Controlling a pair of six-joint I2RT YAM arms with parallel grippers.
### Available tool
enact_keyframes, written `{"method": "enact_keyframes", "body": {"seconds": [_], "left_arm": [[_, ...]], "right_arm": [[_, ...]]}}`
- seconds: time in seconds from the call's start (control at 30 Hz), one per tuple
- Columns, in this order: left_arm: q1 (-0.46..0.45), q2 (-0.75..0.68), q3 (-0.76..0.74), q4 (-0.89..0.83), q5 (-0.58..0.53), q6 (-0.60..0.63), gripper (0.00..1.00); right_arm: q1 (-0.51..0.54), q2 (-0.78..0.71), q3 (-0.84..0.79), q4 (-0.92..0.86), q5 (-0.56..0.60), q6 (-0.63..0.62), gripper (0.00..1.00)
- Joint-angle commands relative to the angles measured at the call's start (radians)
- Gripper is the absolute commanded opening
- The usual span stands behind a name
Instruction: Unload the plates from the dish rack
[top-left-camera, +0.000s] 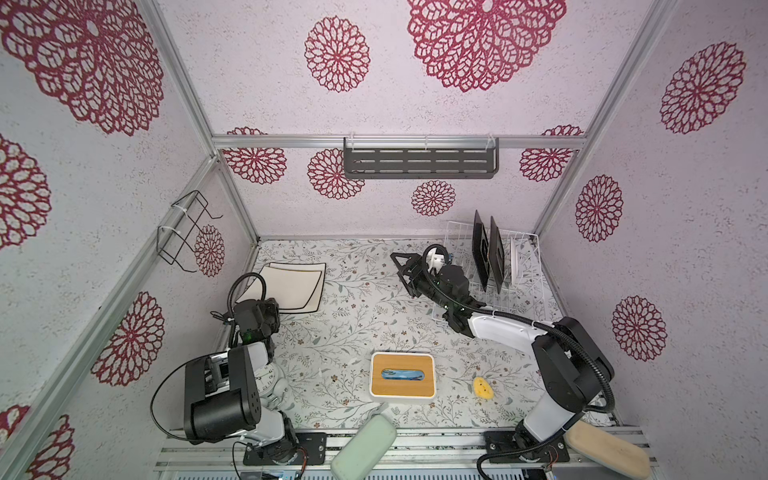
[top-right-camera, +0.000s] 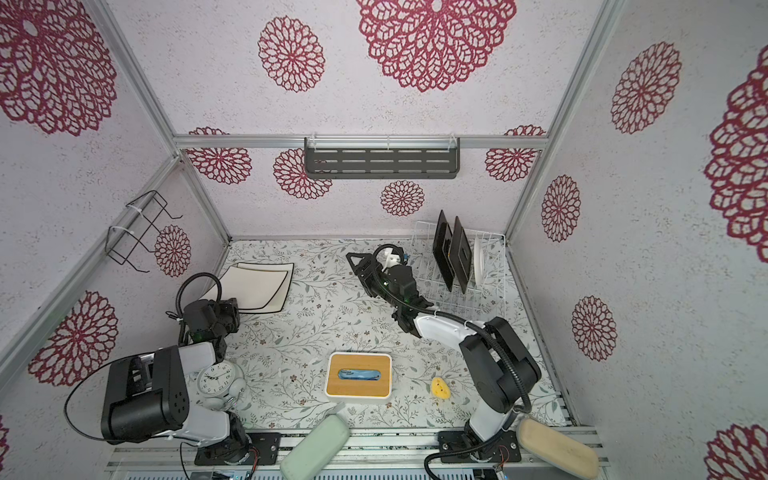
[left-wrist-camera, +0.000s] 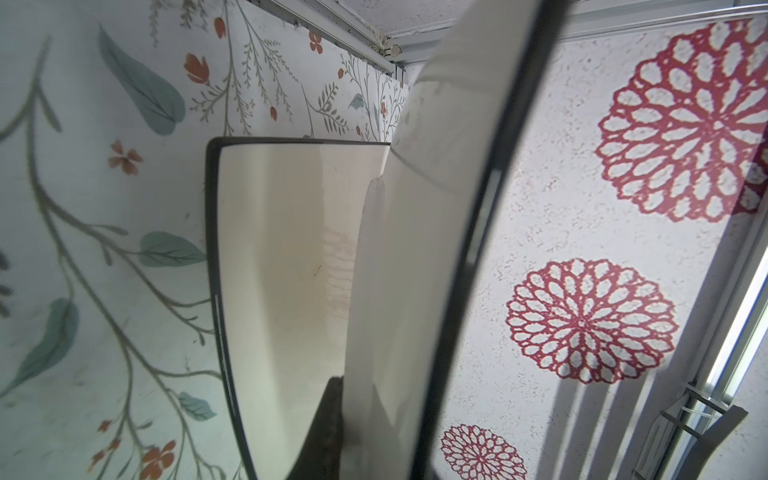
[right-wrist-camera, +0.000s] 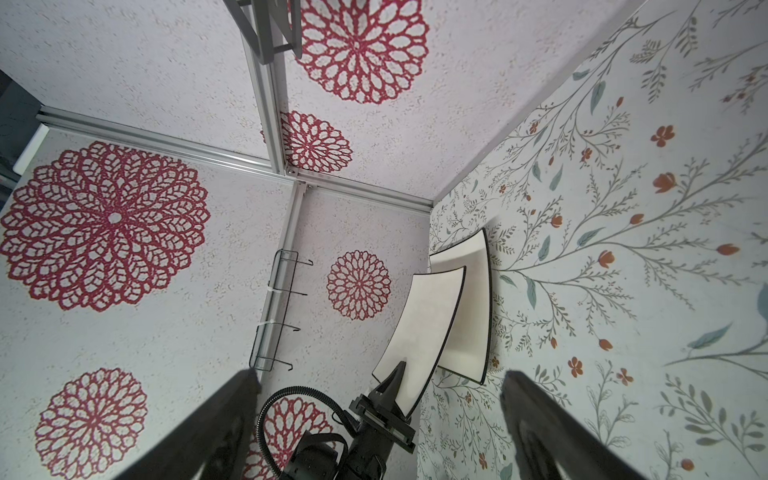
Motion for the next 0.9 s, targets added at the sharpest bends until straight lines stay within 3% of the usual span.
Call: {"method": "enact_keyframes", "body": {"seconds": [0.0, 0.87], "left_arm": [[0.008, -0.002, 0.069, 0.174, 0.039, 0.003, 0.00], [0.011, 0.105, 0.094, 0.230, 0.036, 0.010, 0.00]], "right_arm": [[-0.008, -0.009, 0.031, 0.031, -0.025, -0.027, 0.93], [-0.010, 0.049, 0.058, 0.056, -0.045, 0.005, 0.93]]}}
